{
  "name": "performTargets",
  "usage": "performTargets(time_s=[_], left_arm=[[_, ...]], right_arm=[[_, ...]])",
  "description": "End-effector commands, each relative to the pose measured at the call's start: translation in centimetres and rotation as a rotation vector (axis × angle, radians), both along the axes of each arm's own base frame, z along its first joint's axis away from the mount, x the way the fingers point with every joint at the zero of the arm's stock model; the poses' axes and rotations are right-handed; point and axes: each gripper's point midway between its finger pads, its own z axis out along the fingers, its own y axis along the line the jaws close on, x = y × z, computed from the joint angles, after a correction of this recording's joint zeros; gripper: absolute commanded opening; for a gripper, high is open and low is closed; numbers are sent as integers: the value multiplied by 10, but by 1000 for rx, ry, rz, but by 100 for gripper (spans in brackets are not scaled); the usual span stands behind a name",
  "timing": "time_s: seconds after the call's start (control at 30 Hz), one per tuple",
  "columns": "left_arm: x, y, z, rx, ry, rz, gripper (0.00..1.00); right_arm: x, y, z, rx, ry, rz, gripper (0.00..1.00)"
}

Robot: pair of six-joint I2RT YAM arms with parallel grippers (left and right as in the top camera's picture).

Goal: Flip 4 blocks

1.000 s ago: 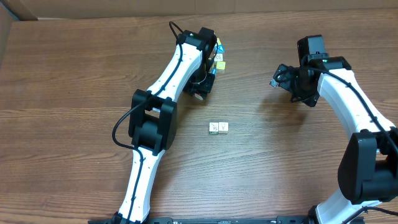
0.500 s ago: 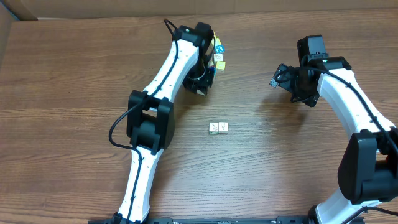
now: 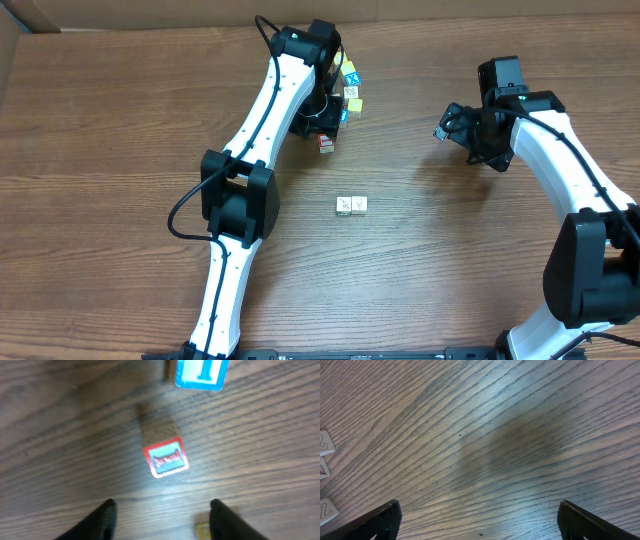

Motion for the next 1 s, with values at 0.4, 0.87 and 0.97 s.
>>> performTargets(time_s=[0.4, 0.87, 0.97], left_arm=[[-6, -10, -19, 50, 8, 104, 100], [-1, -15, -37, 60, -16, 181, 49], [-1, -16, -42, 60, -17, 181, 47]], right_arm=[[5, -2, 5, -8, -21, -1, 100], [5, -2, 5, -8, -20, -1, 100], [5, -2, 5, -8, -20, -1, 100]])
